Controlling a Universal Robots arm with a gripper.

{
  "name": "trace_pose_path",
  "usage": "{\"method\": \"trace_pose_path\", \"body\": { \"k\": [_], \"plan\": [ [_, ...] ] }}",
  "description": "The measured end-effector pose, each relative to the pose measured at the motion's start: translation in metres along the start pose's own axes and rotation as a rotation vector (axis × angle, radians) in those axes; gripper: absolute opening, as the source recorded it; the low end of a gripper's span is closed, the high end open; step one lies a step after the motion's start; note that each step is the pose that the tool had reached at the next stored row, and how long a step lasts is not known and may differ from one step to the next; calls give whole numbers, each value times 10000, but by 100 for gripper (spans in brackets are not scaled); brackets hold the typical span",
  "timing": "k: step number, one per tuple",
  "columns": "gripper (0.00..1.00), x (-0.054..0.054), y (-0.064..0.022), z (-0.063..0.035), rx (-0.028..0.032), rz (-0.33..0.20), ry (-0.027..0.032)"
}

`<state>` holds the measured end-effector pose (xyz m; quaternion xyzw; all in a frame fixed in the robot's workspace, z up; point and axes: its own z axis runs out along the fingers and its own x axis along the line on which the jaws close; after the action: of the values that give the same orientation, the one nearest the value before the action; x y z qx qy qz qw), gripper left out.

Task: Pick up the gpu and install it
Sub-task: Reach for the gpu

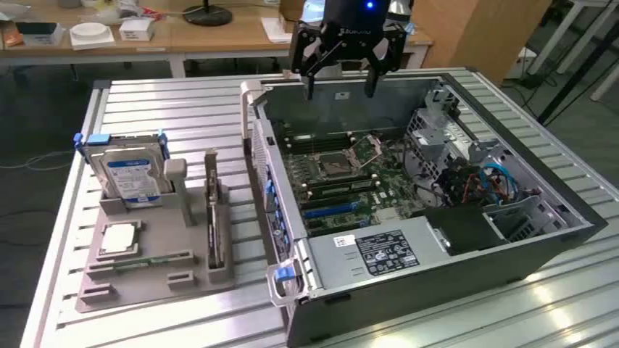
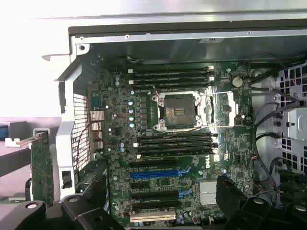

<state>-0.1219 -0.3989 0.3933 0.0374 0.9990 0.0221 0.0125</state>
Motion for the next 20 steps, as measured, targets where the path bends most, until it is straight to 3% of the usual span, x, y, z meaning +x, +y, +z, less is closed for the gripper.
{"method": "trace_pose_path", "body": {
  "k": [20],
  "plan": [
    [99, 47, -4, 7, 1, 0, 0]
  ]
}}
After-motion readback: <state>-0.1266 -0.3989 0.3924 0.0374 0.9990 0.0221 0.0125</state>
